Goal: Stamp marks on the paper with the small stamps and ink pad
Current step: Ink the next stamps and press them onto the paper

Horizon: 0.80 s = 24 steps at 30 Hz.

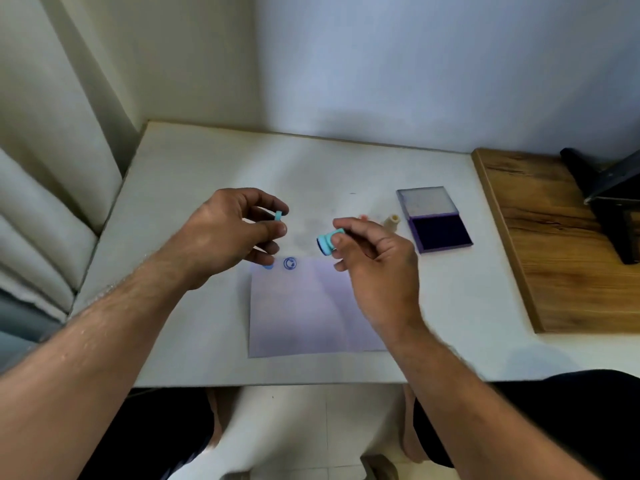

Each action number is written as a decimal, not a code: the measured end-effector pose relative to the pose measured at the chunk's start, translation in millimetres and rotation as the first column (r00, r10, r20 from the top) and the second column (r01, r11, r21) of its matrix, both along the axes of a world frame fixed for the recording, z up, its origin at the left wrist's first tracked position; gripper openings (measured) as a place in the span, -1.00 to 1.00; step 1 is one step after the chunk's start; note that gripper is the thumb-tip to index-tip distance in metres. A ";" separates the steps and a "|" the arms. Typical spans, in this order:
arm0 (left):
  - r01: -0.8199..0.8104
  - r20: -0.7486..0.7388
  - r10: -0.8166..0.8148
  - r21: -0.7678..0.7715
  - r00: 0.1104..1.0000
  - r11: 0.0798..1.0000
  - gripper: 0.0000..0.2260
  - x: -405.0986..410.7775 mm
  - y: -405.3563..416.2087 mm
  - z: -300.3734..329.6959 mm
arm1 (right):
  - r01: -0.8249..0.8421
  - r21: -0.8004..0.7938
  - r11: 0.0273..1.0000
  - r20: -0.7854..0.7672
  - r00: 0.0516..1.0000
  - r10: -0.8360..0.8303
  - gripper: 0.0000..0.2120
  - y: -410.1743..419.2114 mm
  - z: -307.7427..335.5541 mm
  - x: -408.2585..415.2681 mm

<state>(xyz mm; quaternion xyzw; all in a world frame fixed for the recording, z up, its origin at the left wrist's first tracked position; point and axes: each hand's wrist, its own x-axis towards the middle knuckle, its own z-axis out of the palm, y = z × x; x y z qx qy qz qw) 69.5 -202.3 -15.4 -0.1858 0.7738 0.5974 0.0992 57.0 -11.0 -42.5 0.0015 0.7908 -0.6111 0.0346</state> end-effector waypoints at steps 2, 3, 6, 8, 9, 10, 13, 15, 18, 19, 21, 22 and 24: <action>0.024 0.013 -0.024 0.006 1.000 1.000 -0.85 -2.3 2.6 0.0 | -0.026 0.053 0.998 -0.016 1.000 0.027 -0.81 -0.7 -5.0 2.0; 0.036 0.008 -0.036 0.011 0.999 0.999 -0.85 -4.1 4.1 1.7 | -0.039 0.079 0.996 -0.022 0.999 0.041 -0.80 0.7 -5.9 1.9; 0.045 0.018 -0.045 -0.007 0.999 0.999 -0.85 -7.9 4.9 0.6 | -0.078 0.128 0.989 -0.043 0.996 0.084 -0.76 4.5 -14.1 2.0; 0.054 0.041 -0.052 -0.034 0.998 0.998 -0.85 -7.8 2.8 -3.5 | -0.103 0.188 0.977 -0.054 0.992 0.115 -0.74 3.4 -19.9 3.9; 0.060 0.051 -0.058 -0.039 0.997 0.997 -0.84 -7.5 2.7 -5.1 | -0.115 0.214 0.970 -0.058 0.990 0.130 -0.73 3.1 -22.1 4.0; 0.067 0.063 -0.064 -0.044 0.996 0.997 -0.84 -7.4 2.7 -7.3 | -0.119 0.232 0.965 -0.065 0.988 0.137 -0.73 3.5 -24.4 3.7; 0.090 0.099 -0.085 -0.053 0.991 0.995 -0.84 -7.8 4.1 -12.5 | -0.110 0.271 0.956 -0.108 0.984 0.143 -0.74 5.2 -26.5 1.0; 0.107 0.110 -0.099 -0.061 0.989 0.992 -0.85 -8.1 4.5 -16.7 | -0.105 0.302 0.948 -0.126 0.981 0.148 -0.75 5.4 -26.2 -0.4; 0.122 0.116 -0.112 -0.085 0.987 0.989 -0.85 -8.0 5.3 -19.2 | -0.121 0.335 0.934 -0.145 0.973 0.178 -0.75 5.1 -25.6 -1.0; 0.124 0.116 -0.113 -0.089 0.987 0.988 -0.85 -8.2 5.1 -19.8 | -0.128 0.353 0.927 -0.145 0.971 0.190 -0.75 4.8 -25.4 -1.2; 0.127 0.118 -0.115 -0.092 0.986 0.988 -0.86 -8.2 5.1 -20.5 | -0.143 0.393 0.909 -0.139 0.967 0.212 -0.74 4.7 -26.3 -1.5; 0.129 0.119 -0.117 -0.094 0.986 0.987 -0.86 -8.0 5.0 -20.7 | -0.148 0.412 0.899 -0.139 0.965 0.223 -0.74 4.4 -26.6 -1.5; 0.139 0.121 -0.127 -0.101 0.985 0.985 -0.86 -7.7 5.0 -20.8 | -0.164 0.453 0.876 -0.149 0.955 0.256 -0.74 3.2 -25.6 -1.2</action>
